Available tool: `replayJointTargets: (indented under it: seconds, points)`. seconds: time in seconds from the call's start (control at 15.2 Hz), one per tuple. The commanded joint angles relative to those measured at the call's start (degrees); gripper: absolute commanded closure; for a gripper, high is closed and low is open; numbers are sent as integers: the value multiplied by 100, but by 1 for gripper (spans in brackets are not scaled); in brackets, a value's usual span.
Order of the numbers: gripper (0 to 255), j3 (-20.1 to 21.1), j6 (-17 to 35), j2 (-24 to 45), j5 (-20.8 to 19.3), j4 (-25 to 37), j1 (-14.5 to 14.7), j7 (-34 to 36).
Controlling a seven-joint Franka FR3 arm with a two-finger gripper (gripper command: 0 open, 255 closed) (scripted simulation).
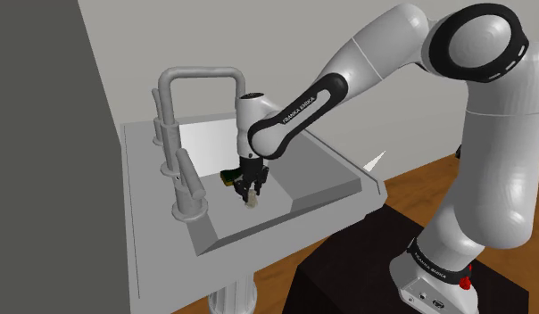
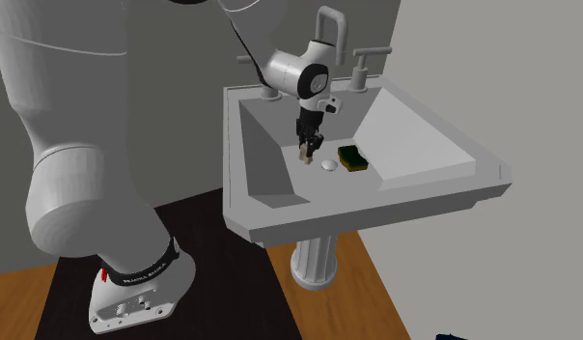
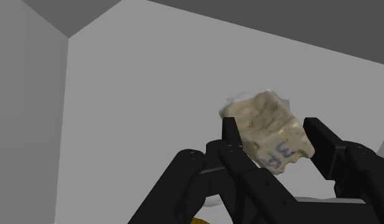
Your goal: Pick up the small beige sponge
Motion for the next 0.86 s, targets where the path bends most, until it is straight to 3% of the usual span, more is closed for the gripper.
replayJointTargets:
  seconds: [0.0, 0.79]
  points:
    - [255, 19, -119, -97, 32, 26, -9, -12]
    - [255, 97, -783, -646, 215, 158, -73, -112]
